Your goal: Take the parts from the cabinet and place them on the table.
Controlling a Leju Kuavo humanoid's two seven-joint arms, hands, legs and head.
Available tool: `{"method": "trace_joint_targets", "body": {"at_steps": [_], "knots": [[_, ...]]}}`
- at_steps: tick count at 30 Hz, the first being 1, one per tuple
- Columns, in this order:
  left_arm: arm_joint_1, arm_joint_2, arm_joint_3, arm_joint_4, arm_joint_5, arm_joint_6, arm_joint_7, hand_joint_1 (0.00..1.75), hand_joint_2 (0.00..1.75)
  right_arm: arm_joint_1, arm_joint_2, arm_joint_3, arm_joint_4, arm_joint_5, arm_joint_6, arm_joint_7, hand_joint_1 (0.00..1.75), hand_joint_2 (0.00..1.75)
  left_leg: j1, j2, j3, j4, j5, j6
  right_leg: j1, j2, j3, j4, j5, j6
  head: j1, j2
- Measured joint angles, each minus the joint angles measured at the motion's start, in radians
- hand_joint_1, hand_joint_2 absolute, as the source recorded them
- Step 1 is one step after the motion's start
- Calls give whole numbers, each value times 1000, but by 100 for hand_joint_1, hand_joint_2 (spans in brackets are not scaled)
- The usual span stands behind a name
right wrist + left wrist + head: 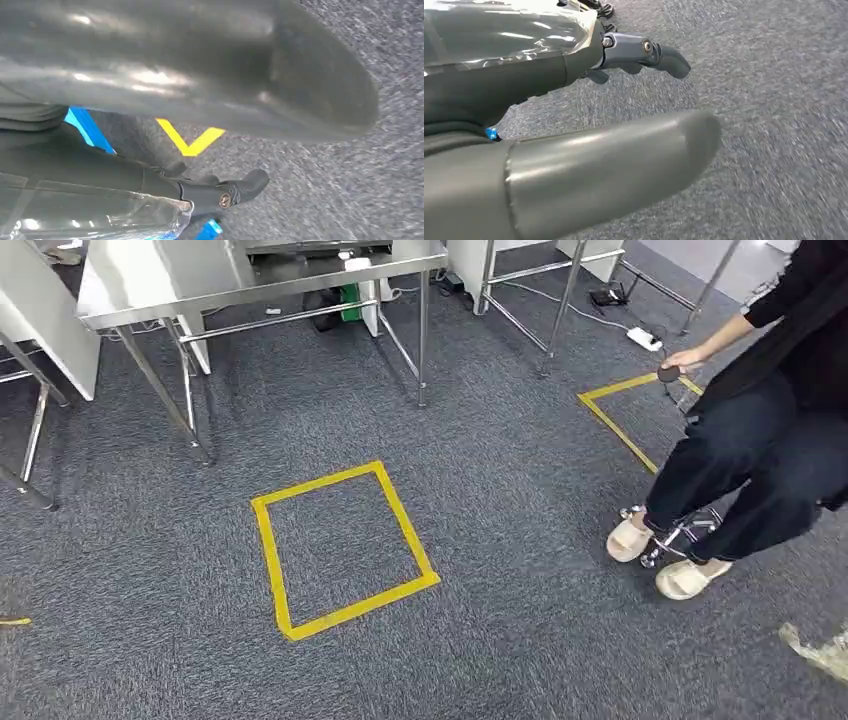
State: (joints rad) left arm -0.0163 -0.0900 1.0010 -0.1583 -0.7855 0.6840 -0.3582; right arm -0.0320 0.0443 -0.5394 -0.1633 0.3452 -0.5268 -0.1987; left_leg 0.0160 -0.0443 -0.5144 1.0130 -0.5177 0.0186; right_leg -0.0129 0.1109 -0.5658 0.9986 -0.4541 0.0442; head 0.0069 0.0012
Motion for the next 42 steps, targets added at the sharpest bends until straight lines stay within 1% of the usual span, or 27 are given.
{"method": "trace_joint_targets", "body": {"at_steps": [1,3,5,7,8,10,11,12,16,17,18,19,21,23,25,26,27,29,31,32,34,36,37,38,40,41,42], "knots": [[0,-2,1,1,0,0,0,0,0,2,0,-2,0,-1,-3,0,0,0,9,15,-1,-10,10,13,5,-1,-3,7,-1,5,1,0],[0,-1,2,1,0,1,0,0,0,2,3,-2,0,-3,-5,0,0,0,8,37,-5,-12,15,23,4,-80,-42,88,-53,-3,5,0],[4,0,3,2,0,1,0,0,0,-4,3,-3,0,-5,-7,0,0,0,5,66,-10,-12,16,24,0,-96,-118,252,-127,-7,6,0],[4,-1,3,4,0,1,0,0,0,-2,3,-5,0,-7,-7,0,0,0,4,93,-13,-12,16,24,-5,-100,-144,325,-143,5,6,0],[3,-1,3,5,0,1,0,0,0,0,3,-6,0,-8,-7,0,0,0,5,104,-12,-11,16,23,-8,-103,-118,286,-127,17,7,0],[2,-3,3,6,0,1,0,0,0,0,3,-11,0,-10,-9,1,0,0,8,124,-7,-11,14,18,-14,-128,-13,100,-64,42,7,0],[1,-3,3,6,1,1,0,0,0,-3,3,-13,0,-11,-10,1,0,0,7,134,-3,-10,12,11,-14,-174,39,8,-40,46,9,0],[1,-3,4,6,2,2,0,0,0,-8,5,-13,0,-11,-11,1,0,0,-1,142,-1,-9,7,2,-3,-184,37,2,-37,37,8,0],[-6,-4,5,6,3,4,0,0,0,-6,6,-22,0,-19,-13,1,0,0,4,169,12,-16,6,-23,0,-142,26,2,-31,3,5,0],[-7,-5,5,6,3,3,0,0,0,-5,7,-22,0,-20,-13,0,0,0,10,131,8,-4,-9,-32,-20,-132,35,-2,-26,-6,3,0],[-8,-5,5,6,3,3,-2,0,0,-6,7,-23,0,-23,-14,-1,0,0,10,84,-12,42,-49,-31,-17,-125,33,-1,-22,-15,-1,0],[-7,-6,5,7,2,2,-5,0,0,-8,7,-24,0,-23,-14,-4,0,0,10,58,-49,124,-98,-29,-15,-117,30,-1,-21,-21,-3,0],[-4,-6,6,7,2,2,-5,0,0,-8,11,-25,0,-23,-14,-8,0,0,9,43,-129,288,-162,-29,-8,-94,25,-1,-19,-26,-3,0],[-4,-6,6,7,2,1,-5,0,0,-7,13,-27,0,-23,-14,-8,0,0,9,42,-140,296,-131,-25,-6,-69,27,0,-19,-26,-2,0],[-4,-7,6,7,2,1,-5,0,0,-7,13,-27,0,-23,-14,-8,0,0,11,33,-74,146,-35,-21,-6,-41,31,3,-19,-25,-3,0],[-4,-6,6,7,2,1,-5,0,0,-8,15,-27,0,-23,-14,-8,0,0,15,-4,-33,53,9,-19,-7,-27,28,9,-20,-23,-3,0],[-3,-6,6,7,2,1,-5,0,0,-10,16,-27,0,-23,-14,-8,0,0,18,-61,-21,18,-2,-17,1,-16,19,19,-23,-18,-3,0],[-4,-8,6,7,2,1,-5,0,0,-13,15,-27,0,-23,-15,-8,0,0,11,-33,-26,17,-1,-14,0,2,2,19,-18,-6,-3,0],[-4,-8,7,7,4,1,-8,0,0,-7,15,-27,0,-24,-17,-9,0,0,7,-10,-23,12,5,2,-5,28,-9,11,-11,11,-4,0],[-5,-10,6,7,4,1,-13,0,0,-7,14,-28,0,-24,-19,-10,0,0,15,10,-21,2,13,12,-6,9,-11,28,-16,13,-3,0],[-5,-10,6,7,5,2,-18,0,0,-8,17,-28,0,-26,-22,-11,0,0,12,34,-16,-1,15,21,1,-78,-66,130,-76,2,7,0],[-2,-11,6,7,5,2,-19,0,0,-12,16,-28,0,-26,-26,-11,0,0,7,67,-19,-1,15,22,-1,-99,-148,298,-139,-1,8,0],[-2,-12,6,7,5,3,-19,0,0,-11,16,-28,0,-27,-27,-11,0,0,7,81,-19,-1,15,22,-3,-100,-166,338,-145,5,9,0],[-2,-13,7,7,5,3,-19,0,0,-7,16,-29,0,-28,-29,-11,0,0,7,93,-19,-1,14,21,-6,-102,-159,324,-133,13,9,0],[-3,-16,6,7,5,3,-19,0,0,-2,15,-30,0,-32,-31,-9,0,0,9,113,-17,-1,12,17,-10,-115,-78,176,-77,35,9,0],[-3,-18,6,7,5,4,-19,0,0,-2,15,-32,0,-32,-32,-9,0,0,10,123,-13,-1,10,14,-10,-140,-19,70,-46,42,10,0],[-4,-17,7,6,6,5,-19,0,0,-5,16,-34,0,-32,-32,-9,0,0,3,131,-7,0,7,8,-9,-198,11,12,-33,34,12,0]]}}
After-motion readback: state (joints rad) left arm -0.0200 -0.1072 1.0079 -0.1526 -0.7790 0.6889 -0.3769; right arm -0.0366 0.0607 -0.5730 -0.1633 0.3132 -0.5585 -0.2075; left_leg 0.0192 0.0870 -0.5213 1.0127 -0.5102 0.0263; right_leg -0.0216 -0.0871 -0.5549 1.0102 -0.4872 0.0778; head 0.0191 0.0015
